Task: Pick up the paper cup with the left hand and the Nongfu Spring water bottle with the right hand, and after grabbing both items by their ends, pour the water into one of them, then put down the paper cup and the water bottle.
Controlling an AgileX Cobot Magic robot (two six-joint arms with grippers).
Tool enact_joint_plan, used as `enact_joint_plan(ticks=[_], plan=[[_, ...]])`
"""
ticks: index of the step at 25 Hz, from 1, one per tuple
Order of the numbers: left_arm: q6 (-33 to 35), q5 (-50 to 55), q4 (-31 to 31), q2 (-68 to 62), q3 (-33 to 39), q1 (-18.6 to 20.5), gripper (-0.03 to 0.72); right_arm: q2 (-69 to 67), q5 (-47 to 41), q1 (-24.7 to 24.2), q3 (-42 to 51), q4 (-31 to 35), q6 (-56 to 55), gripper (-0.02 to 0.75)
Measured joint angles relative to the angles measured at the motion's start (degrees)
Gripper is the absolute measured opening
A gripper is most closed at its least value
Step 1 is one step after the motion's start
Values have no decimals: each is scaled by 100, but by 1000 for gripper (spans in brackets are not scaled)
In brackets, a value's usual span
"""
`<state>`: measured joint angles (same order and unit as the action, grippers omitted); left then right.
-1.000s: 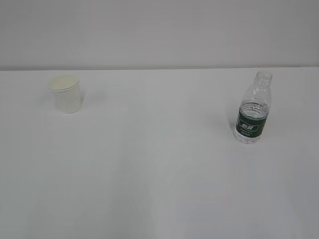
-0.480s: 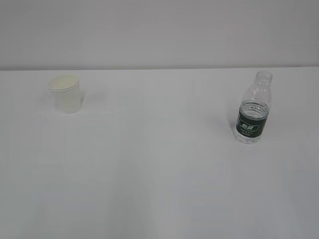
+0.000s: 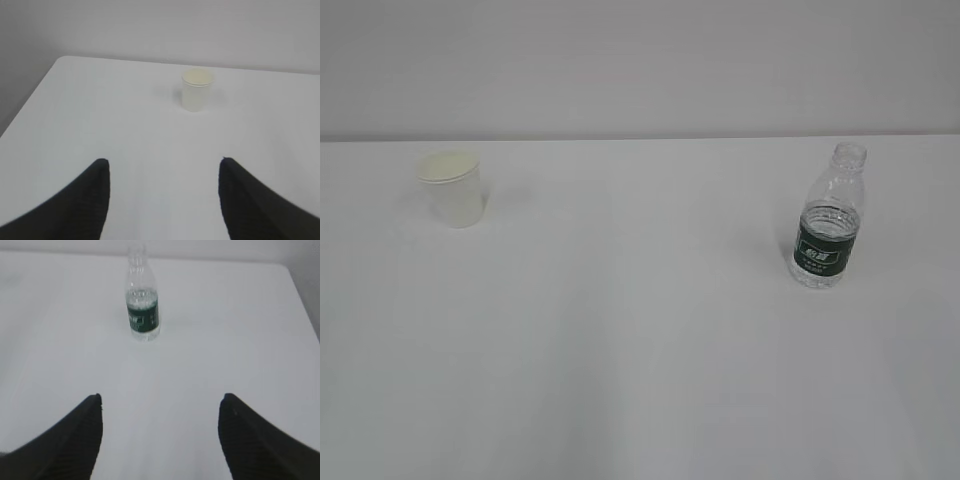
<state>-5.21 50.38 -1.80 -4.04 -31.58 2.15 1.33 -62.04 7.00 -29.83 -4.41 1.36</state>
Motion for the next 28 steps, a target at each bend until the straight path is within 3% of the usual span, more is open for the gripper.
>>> enact_joint_plan(ticks=[9,14,19,28], plan=[[0,-1369,-260,-1170,0,0,484,-791,1346,0,-170,122,0,545],[0,-2266,-277,-1362,0,0,482,-1599,2668,0,-170,655,-11,545],[0,-2950,-287,-1823,0,-11,477,-2413,3869,0,-170,732,-11,545],[0,-4280,-301,-3728,0,-867,449,-3741,5164,0,-170,933,-11,545]])
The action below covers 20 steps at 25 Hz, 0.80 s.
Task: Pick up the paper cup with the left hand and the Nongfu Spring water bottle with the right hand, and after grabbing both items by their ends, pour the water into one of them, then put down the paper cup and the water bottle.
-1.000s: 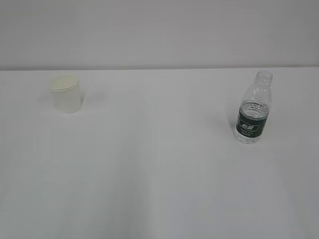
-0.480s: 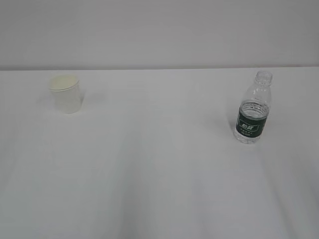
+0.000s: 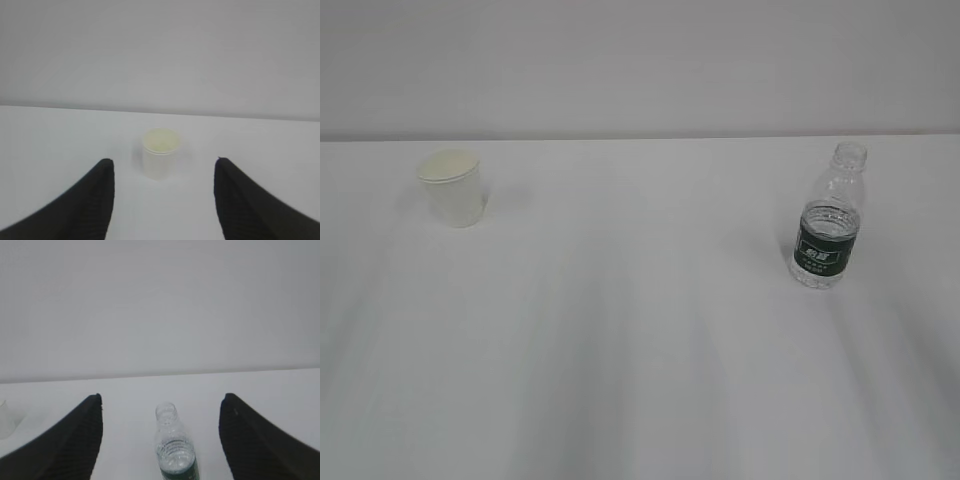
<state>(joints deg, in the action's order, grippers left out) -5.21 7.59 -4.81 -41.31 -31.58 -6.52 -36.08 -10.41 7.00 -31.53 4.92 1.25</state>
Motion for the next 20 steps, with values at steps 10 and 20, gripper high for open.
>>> enact_joint_plan(ticks=[10,20], plan=[[0,-2392,0,-1538,393,-784,431,-430,1659,0,1036,107,-262,521],[-136,-4781,184,-2654,1491,-844,421,-1463,3358,0,1912,-319,-492,519]])
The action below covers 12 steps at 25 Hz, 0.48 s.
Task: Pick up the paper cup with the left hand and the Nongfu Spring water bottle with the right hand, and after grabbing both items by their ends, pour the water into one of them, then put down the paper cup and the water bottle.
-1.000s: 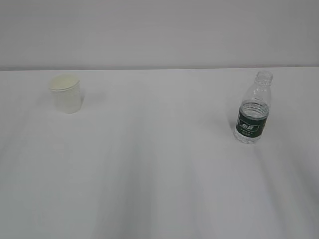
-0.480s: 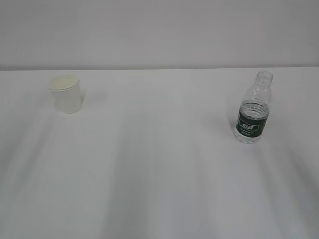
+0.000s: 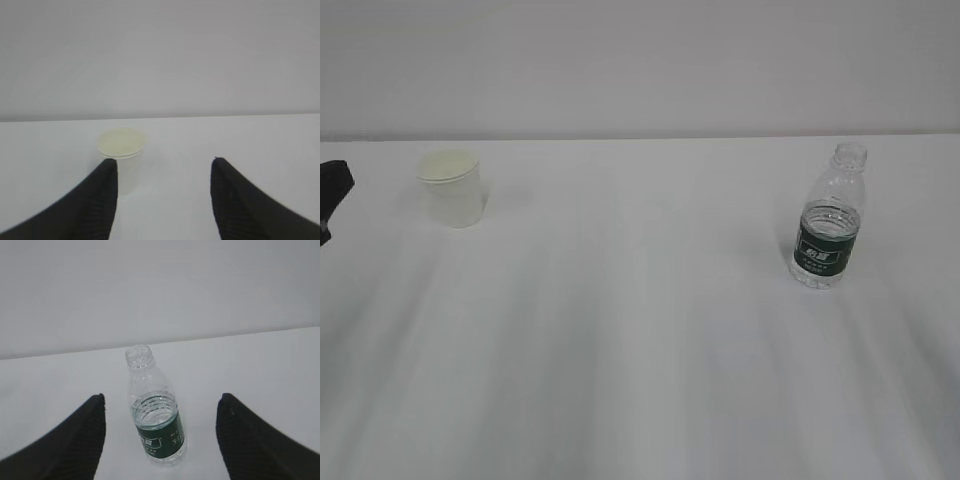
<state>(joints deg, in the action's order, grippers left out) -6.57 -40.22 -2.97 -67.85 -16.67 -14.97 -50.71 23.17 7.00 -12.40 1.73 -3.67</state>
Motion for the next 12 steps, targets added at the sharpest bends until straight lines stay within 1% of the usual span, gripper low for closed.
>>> enact_joint_plan(ticks=[2,4,10,11,12], plan=[[0,-287,180,-190,21,0,421,-349,453,0,123,-204,-70,519],[0,-649,256,-419,21,0,421,-826,1126,0,261,-376,-174,519],[-3,-1895,344,-1344,21,0,421,-2615,3508,0,680,-570,-380,519],[-14,-2125,354,-1527,21,0,421,-2980,3830,0,692,-586,-392,519],[-32,-2267,369,-1679,21,0,421,-3339,3973,0,703,-586,-392,519]])
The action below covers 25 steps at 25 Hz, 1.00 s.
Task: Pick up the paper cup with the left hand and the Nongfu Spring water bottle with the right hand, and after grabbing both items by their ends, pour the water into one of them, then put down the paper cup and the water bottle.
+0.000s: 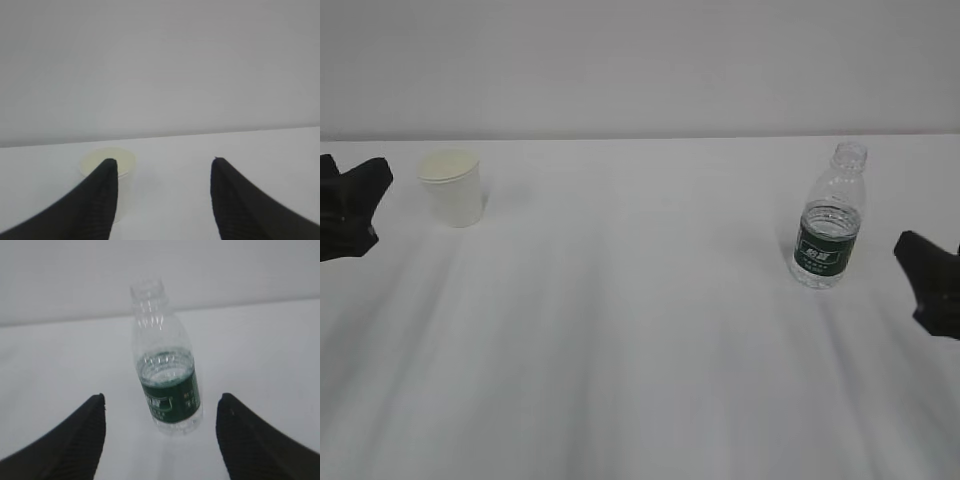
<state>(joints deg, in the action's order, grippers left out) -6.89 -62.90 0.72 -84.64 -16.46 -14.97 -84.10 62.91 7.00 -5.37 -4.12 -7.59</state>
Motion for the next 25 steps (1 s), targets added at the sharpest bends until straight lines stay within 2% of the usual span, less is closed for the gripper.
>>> enact_joint_plan(ticks=[7,11,16,21,25], plan=[[-245,-221,305,-1018,-11,0,421,-1716,187,0,-505,-348,66,519],[-258,-224,402,-1289,-23,0,421,-2064,221,0,-883,-562,103,519],[-267,-234,471,-1342,-23,0,420,-2151,254,0,-1060,-499,114,526],[-267,-234,473,-1342,-32,0,420,-2259,268,0,-1127,-383,264,651],[-267,-234,494,-1342,-32,0,420,-2499,268,0,-1295,-336,276,676]])
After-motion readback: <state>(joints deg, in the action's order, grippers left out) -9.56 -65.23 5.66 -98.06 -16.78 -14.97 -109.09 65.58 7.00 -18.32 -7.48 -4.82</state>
